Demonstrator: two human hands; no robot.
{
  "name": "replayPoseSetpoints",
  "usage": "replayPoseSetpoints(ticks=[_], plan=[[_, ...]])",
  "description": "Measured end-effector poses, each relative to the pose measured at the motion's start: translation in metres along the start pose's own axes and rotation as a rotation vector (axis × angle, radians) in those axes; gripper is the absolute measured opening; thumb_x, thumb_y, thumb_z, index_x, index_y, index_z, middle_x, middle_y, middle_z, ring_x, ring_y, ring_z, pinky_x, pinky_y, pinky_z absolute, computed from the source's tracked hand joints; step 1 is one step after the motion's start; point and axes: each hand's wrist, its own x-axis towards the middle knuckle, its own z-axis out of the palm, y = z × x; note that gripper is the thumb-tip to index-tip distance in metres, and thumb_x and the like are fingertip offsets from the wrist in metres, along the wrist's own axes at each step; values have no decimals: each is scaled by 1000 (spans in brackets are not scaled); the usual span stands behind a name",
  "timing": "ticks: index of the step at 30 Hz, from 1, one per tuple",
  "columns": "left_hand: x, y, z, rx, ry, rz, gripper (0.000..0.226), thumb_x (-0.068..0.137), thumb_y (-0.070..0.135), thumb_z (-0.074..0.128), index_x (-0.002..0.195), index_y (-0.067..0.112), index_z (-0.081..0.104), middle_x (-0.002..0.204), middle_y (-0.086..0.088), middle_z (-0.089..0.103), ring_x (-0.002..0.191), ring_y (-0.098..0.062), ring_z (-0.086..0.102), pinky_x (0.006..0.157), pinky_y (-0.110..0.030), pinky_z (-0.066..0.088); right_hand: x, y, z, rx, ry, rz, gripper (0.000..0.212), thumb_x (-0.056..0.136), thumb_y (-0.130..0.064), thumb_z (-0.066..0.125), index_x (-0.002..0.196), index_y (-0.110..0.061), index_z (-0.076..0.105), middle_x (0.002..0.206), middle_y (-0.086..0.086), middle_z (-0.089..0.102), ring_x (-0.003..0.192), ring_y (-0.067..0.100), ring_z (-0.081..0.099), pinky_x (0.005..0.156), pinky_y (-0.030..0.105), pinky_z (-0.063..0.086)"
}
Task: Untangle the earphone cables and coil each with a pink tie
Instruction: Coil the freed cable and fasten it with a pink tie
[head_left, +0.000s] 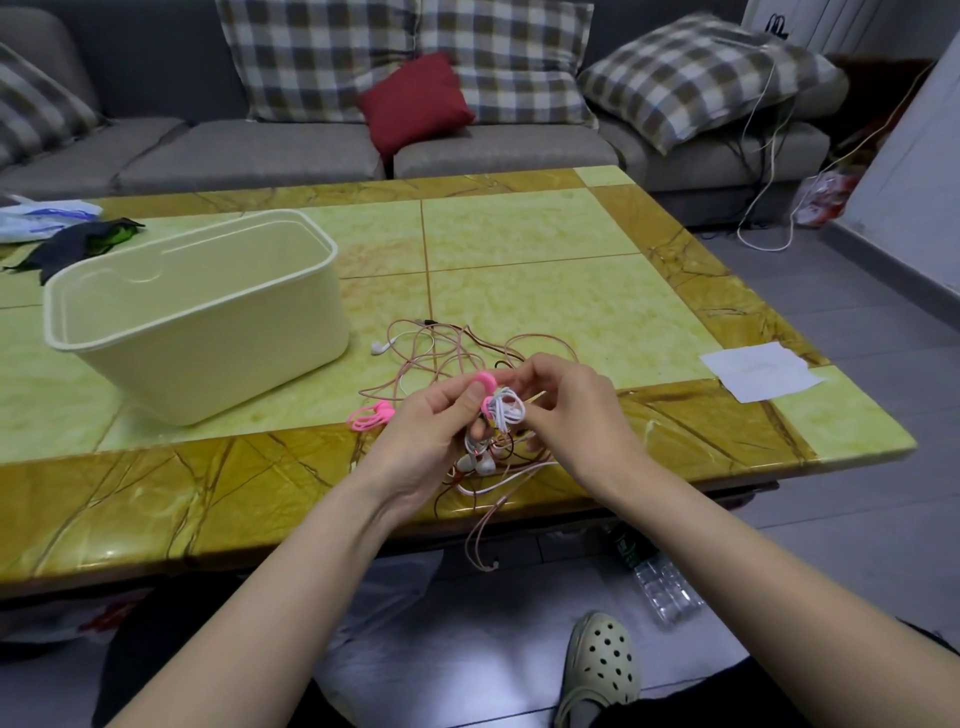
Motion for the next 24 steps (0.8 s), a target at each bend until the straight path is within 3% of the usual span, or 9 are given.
replayPoseSetpoints(ticks=[5,10,14,19,24], plan=[[0,1,2,66,14,13,27,79,22,60,103,11,68,74,-5,49,52,-2,41,51,-11,36,-3,4,-1,-12,41,-12,13,79,-8,70,74,-19,63,72,-10,65,58,8,57,58,41,54],[2,-2,1,113,52,-5,24,84,17,63,103,4,65,72,-1,57,51,-3,43,49,-12,37,-5,1,1,141,0,56,29,77,5,66,72,-23,59,73,-6,64,63,9,58,52,21,46],[1,-3,0,147,97,-15,19,87,14,61,102,4,67,69,2,61,51,-4,45,49,-13,40,-3,0,2,327,-48,180,26,80,9,63,82,-18,59,81,0,67,60,2,61,50,11,42],[0,0,1,196,162,-16,14,84,16,66,96,8,70,71,-3,63,51,-4,48,49,-14,43,-3,3,3,553,-31,285,8,89,-10,62,96,-12,61,81,4,67,55,-2,59,49,11,43],[-2,-2,8,312,223,37,13,86,8,63,84,17,72,60,9,61,48,1,44,49,-11,39,-4,6,6,491,2,272,11,84,-11,68,91,-18,63,89,8,71,70,5,64,64,13,49]])
